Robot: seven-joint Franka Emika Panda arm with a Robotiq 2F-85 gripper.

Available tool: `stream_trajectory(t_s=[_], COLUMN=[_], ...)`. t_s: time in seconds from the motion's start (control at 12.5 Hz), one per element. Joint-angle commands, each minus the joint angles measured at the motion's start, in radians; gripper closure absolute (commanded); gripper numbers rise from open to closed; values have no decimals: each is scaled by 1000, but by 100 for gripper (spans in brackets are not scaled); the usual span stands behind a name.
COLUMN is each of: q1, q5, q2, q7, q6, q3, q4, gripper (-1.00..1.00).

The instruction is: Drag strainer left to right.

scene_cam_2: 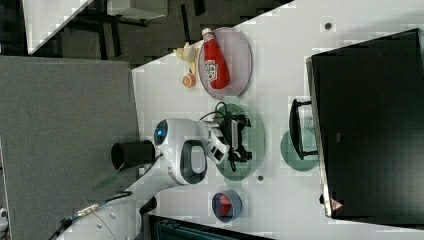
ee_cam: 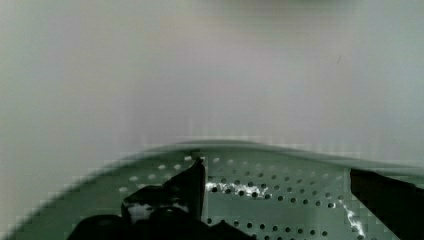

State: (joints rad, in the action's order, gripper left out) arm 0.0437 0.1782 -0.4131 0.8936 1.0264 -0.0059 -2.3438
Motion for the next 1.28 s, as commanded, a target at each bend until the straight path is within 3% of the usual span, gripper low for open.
stream_trajectory(t_s=[0.08,0.72,1.04,1.28], q1=[10,10,8,7], q5=[7,6,4,-24], q2=[39,65,279,460], q7=[-99,-154,-496,-653], q6=[15,20,-101,-364], q3=[-43,-108,-71,-47], q4=[5,7,5,76], gripper=[-100,-100,-100,-100])
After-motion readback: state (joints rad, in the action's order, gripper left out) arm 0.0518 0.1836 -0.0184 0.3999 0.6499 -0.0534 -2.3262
